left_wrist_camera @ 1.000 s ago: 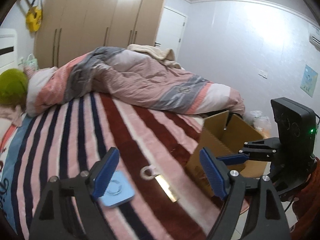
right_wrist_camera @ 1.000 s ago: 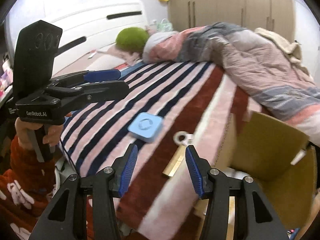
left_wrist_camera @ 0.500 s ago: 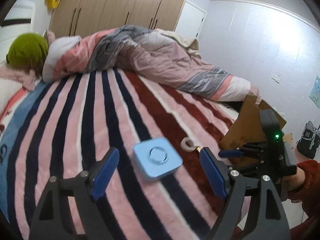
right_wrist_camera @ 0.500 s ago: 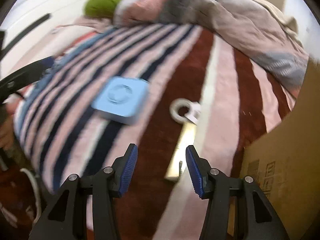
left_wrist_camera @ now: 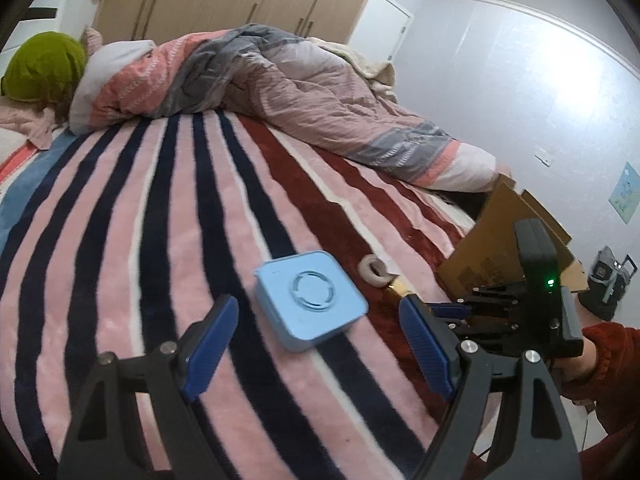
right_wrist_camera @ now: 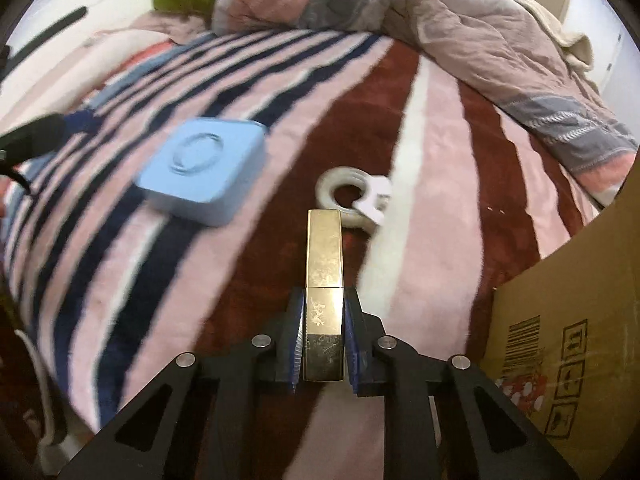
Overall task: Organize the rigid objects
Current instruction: 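Grasp the gold rectangular box with the right gripper, then carry the gold box into the cardboard box and open the right gripper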
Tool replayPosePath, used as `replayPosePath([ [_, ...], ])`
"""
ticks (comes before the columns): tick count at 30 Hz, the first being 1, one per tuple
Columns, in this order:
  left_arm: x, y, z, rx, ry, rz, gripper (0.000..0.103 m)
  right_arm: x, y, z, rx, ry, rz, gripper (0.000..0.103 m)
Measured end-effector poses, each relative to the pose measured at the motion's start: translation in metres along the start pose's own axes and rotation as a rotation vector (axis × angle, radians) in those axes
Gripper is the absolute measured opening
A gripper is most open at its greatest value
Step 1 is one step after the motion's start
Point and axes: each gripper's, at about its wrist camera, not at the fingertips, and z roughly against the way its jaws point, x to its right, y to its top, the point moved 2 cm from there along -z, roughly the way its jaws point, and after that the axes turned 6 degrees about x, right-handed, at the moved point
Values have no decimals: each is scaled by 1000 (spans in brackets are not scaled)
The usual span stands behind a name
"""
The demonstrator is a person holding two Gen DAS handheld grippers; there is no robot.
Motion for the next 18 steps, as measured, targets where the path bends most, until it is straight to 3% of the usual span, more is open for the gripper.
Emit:
replayPosePath([
  [9,52,19,5,0,-156,-14,79,-48,29,70,150,178,77,13],
  [10,60,25,7,3,-195,-8,73,-52,32,79,167,201,87,13],
  [13,81,39,10,14,-216,-27,55,-54,37,105,214,247,98,13],
  [18,119,59,9,26,-234,-63,37,-29,37,144,307,241,90,13],
])
